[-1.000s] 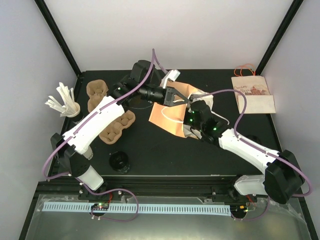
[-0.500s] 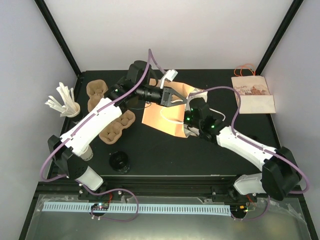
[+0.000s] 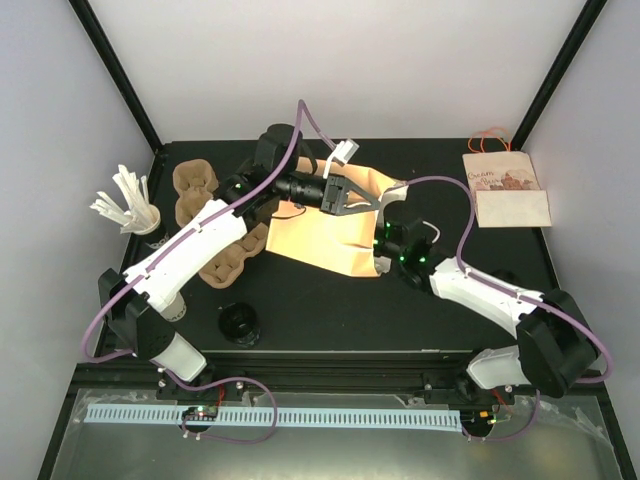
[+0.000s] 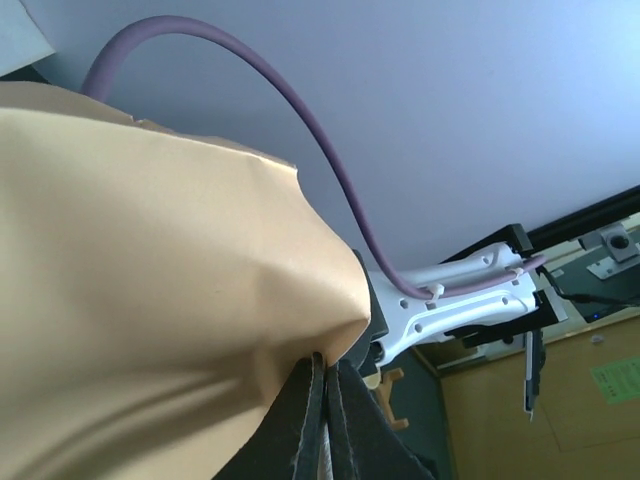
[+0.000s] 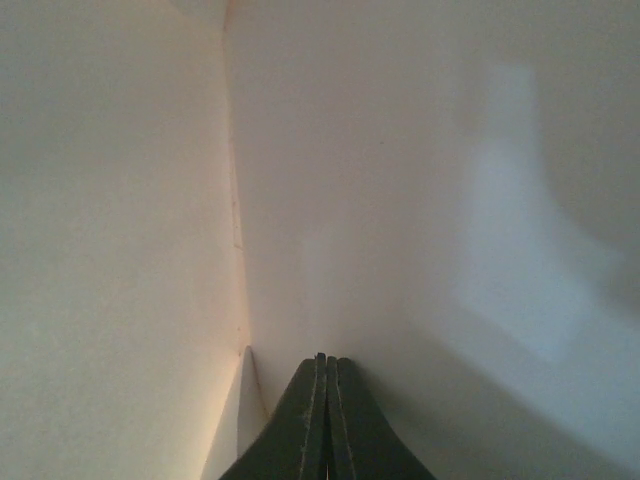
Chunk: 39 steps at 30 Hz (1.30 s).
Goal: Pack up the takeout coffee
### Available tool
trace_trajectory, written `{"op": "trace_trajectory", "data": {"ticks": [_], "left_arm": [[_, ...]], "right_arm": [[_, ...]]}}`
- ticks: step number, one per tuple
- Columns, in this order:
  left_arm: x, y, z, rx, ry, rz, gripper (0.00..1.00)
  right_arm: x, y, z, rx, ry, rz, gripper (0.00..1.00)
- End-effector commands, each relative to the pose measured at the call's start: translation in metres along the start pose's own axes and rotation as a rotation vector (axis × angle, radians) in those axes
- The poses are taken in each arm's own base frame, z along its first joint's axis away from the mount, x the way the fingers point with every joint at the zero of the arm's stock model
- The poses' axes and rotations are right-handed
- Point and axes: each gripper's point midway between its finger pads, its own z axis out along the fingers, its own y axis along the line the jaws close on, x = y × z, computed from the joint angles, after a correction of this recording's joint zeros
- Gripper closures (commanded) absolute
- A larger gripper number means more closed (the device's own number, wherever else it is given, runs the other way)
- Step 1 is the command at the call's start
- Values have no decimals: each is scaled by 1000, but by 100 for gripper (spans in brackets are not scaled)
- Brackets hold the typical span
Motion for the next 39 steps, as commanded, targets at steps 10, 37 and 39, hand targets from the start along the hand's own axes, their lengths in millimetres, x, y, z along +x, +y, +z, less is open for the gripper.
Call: {"op": "trace_trajectory", "data": {"ticks": [10, 37, 39], "left_arm": [[-2, -51, -9, 128, 5, 84, 98], [-12, -30, -11, 3, -63, 82, 97], [-13, -26, -10, -16, -69, 81, 97]], "right_arm": [[-25, -3, -16, 123, -88, -25, 99], [-30, -101, -61, 898, -112, -187, 99], [-30, -103, -66, 954, -131, -212, 99]]}}
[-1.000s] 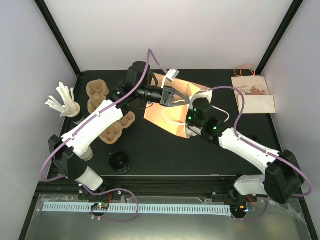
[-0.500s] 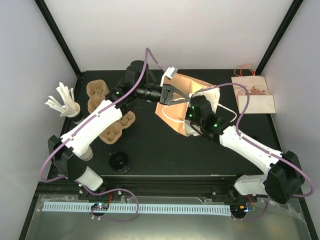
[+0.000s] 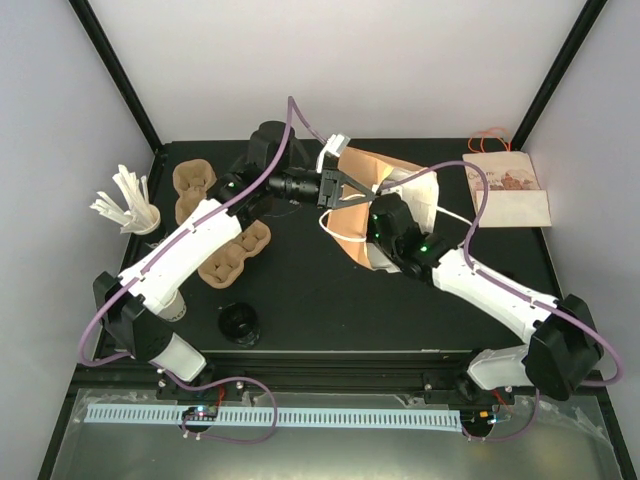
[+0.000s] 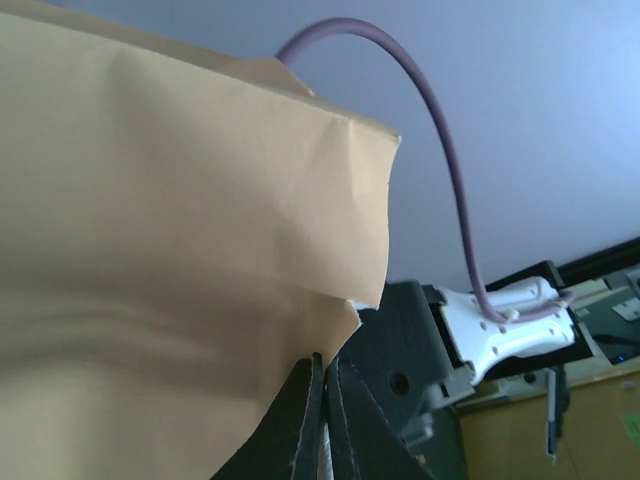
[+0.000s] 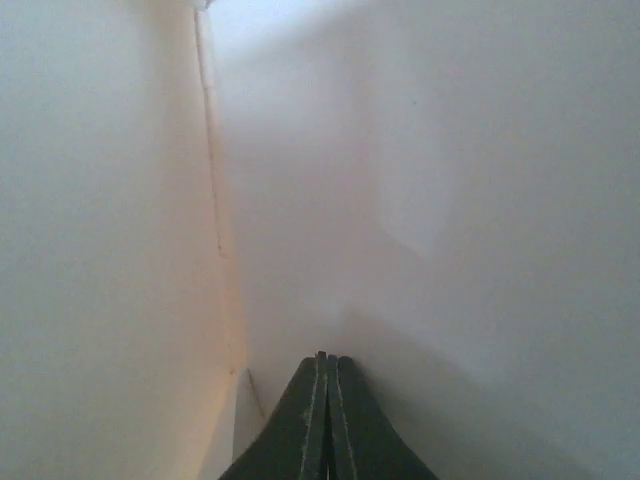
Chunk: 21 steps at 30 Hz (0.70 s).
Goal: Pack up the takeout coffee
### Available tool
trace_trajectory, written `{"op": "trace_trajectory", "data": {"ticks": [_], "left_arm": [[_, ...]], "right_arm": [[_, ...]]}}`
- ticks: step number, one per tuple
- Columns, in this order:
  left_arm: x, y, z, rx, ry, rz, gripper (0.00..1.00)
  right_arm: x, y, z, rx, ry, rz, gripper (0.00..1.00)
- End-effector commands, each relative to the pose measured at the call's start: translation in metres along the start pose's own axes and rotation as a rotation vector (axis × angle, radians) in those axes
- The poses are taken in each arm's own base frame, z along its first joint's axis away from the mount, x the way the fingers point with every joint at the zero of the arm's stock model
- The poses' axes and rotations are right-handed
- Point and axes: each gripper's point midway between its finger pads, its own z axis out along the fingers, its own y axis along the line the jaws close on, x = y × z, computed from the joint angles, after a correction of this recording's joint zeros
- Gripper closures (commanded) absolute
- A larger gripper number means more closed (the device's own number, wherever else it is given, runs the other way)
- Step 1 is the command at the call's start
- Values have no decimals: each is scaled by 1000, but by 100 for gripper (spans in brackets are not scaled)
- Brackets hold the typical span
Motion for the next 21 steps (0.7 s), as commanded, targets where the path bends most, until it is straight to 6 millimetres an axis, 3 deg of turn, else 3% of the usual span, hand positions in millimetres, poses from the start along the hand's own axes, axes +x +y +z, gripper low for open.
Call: {"op": "trace_trajectory", "data": {"ticks": [1, 11, 21], "left_arm": [[-1, -26, -3, 11, -12, 92, 97], [-4, -1, -4, -116, -31, 93, 98], [-6, 15, -11, -180, -44, 86, 98]], "right_arm": [[7, -30, -3, 262, -34, -99, 99], [9, -70, -6, 588, -33, -150, 99], [6, -88, -8, 778, -29, -251, 99]]}}
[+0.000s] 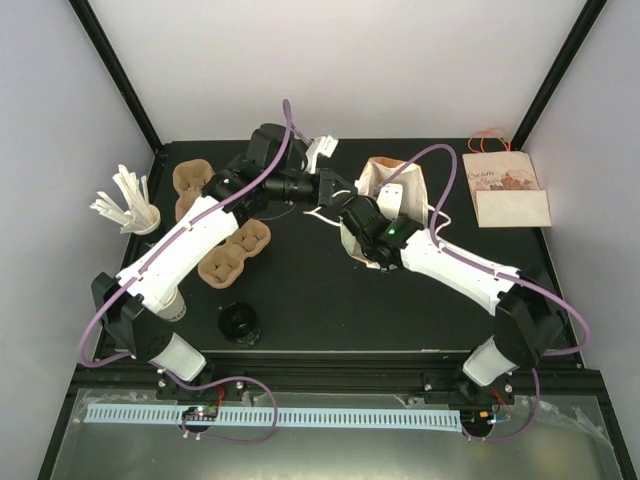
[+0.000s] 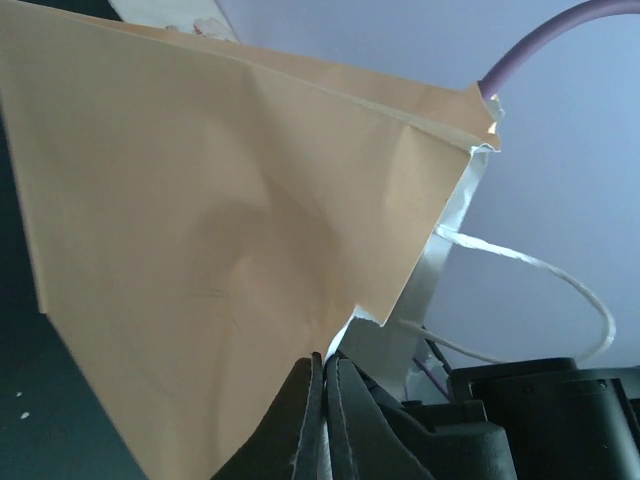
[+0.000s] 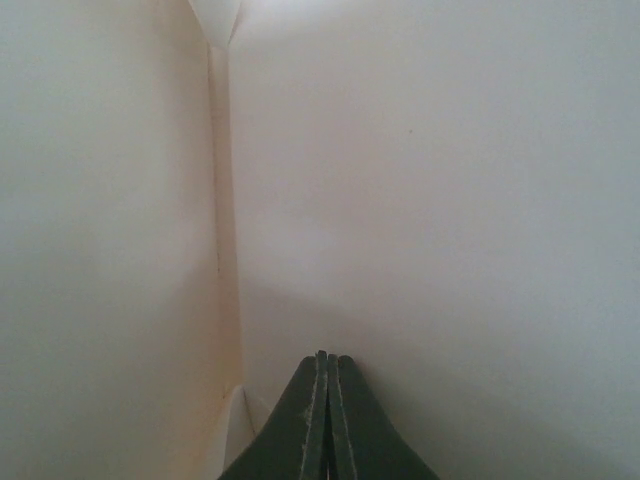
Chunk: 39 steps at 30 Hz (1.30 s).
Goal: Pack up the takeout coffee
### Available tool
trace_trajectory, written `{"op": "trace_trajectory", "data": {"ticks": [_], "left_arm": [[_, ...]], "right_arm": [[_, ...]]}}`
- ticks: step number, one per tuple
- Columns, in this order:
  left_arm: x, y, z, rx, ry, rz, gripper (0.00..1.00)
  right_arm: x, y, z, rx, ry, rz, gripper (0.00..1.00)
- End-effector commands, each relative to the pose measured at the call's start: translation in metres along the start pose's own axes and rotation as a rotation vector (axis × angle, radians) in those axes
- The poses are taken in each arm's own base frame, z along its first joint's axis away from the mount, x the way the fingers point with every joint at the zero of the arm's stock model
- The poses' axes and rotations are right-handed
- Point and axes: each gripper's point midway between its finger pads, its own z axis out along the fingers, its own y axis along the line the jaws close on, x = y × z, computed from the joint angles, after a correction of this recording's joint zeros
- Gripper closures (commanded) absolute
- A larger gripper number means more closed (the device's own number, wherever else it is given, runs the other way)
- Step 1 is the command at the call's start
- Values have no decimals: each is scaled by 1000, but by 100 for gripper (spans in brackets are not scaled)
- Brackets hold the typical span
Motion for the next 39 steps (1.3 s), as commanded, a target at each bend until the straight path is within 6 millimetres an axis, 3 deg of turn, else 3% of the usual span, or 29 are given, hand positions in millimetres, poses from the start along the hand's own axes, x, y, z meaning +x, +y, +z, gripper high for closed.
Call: {"op": "trace_trajectory", "data": {"ticks": [1, 6, 15, 19, 26, 39], "left_arm": [[5, -46, -7, 150, 41, 78, 98], [4, -42, -7, 143, 42, 74, 98], [14, -7, 2, 85, 76, 27, 95], [25, 10, 10, 53, 131, -2, 92], [47, 40, 14, 1, 182, -58, 91], [69, 84, -6, -140, 170, -115, 42]], "right_arm": [[6, -19, 6, 178, -25, -100, 99], [9, -18, 9, 204, 1, -118, 99], [11, 26, -4, -145, 17, -247, 99], [11, 32, -14, -230, 14, -285, 99], [56, 48, 6, -243, 144, -453, 99], [71, 67, -1, -279, 136, -540, 99]]}}
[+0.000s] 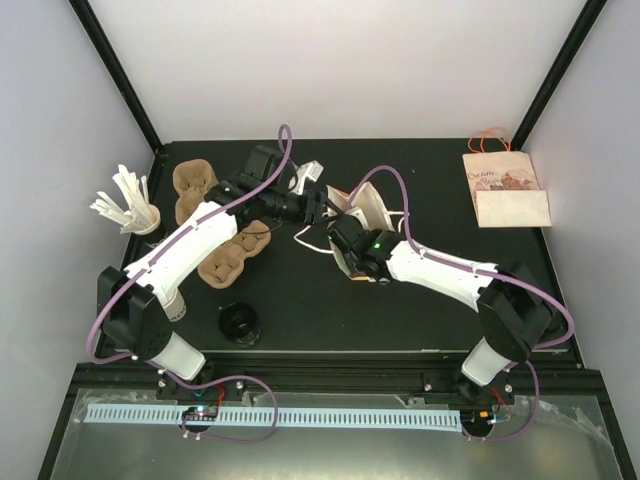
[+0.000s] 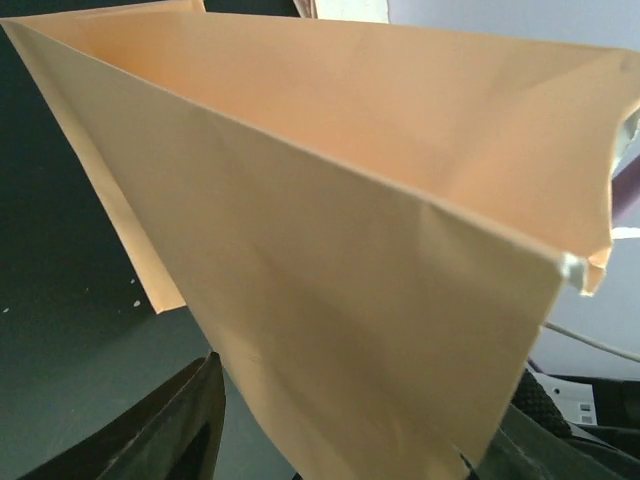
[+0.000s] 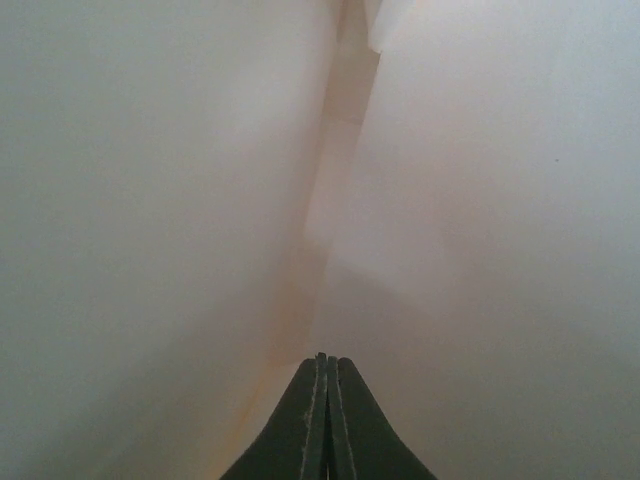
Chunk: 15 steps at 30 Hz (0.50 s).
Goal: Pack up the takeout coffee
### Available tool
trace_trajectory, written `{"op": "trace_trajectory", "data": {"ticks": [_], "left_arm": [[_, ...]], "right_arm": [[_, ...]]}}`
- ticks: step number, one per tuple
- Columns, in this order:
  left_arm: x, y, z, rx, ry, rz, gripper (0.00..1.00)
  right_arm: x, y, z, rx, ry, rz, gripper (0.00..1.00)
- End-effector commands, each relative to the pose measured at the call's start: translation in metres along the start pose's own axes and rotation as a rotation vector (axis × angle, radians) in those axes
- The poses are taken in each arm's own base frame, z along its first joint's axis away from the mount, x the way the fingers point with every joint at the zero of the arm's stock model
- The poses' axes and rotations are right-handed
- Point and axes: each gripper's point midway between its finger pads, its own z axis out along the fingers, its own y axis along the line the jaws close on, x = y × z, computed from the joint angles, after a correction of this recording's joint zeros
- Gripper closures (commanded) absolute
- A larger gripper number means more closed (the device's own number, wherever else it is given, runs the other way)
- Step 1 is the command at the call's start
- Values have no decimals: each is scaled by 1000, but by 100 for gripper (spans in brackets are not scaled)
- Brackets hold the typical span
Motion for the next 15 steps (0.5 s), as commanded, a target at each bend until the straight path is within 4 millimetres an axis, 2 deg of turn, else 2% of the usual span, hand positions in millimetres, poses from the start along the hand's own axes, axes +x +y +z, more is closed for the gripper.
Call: {"op": "trace_trajectory", "data": {"ticks": [1, 4, 6, 9, 12, 15], "left_arm": [[24, -3, -8, -9, 55, -5, 40], [21, -3, -14, -21, 30, 0, 38], [21, -1, -15, -36, 26, 1, 41], [21, 12, -16, -102, 26, -7, 56], [21, 27, -22, -193, 19, -7, 77], [22, 33, -27, -220, 9, -6, 88]], "right_arm": [[-14, 19, -3, -41, -49, -32, 99], [-17, 25, -7, -36, -62, -50, 99], [-21, 28, -9, -21, -70, -63, 99], [-28, 33, -17, -8, -89, -75, 99], [-39, 37, -30, -28, -116, -68, 99], [-51, 41, -48, -61, -153, -64, 98]]}}
